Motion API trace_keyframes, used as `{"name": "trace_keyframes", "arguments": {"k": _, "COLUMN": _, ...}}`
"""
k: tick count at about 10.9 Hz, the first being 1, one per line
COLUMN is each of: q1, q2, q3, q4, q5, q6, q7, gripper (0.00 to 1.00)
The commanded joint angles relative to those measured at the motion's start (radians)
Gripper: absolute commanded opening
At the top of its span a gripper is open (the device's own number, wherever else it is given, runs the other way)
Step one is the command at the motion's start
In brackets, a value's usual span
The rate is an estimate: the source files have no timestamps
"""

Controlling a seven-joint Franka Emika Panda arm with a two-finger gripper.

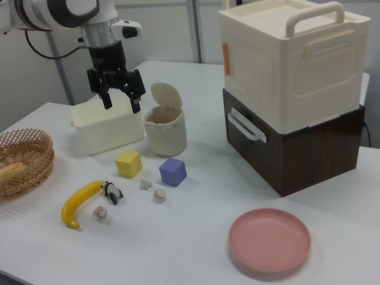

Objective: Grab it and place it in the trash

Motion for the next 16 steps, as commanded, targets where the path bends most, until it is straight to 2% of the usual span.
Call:
{"name": "trace_keyframes", "arguments": {"k": 1, "q1": 0.01, "q2": 0.006, "q3": -0.003, "q4": -0.001, "q5": 0.001, "q6": -0.005, "q7": -0.013, "gripper": 1.0}}
{"name": "trace_keyframes", "arguments": {"k": 9, "q1": 0.015, "q2": 0.009, "q3": -0.003, "q4": -0.007, "q5": 0.004, "q6": -0.003, "q7": -0.029, "gripper": 1.0}}
{"name": "trace_keyframes", "arguments": {"k": 11, "q1": 0.016, "q2": 0.018, "q3": -0.003, "q4": -0.038, "q5": 0.004, "q6": 0.044, "q7": -0.027, "gripper": 1.0}}
{"name": "trace_keyframes", "arguments": {"k": 14, "q1": 0.031, "q2": 0.035, "q3": -0.001, "q4": -0.153, "q5": 0.002, "q6": 0.173, "q7": -0.029, "gripper": 1.0}}
{"name": "trace_keyframes", "arguments": {"k": 16, "q1": 0.031, "q2": 0.073, "q3": -0.001, "q4": -0.196, "q5": 0.002, "q6": 0.239, "q7": -0.018, "gripper": 1.0}}
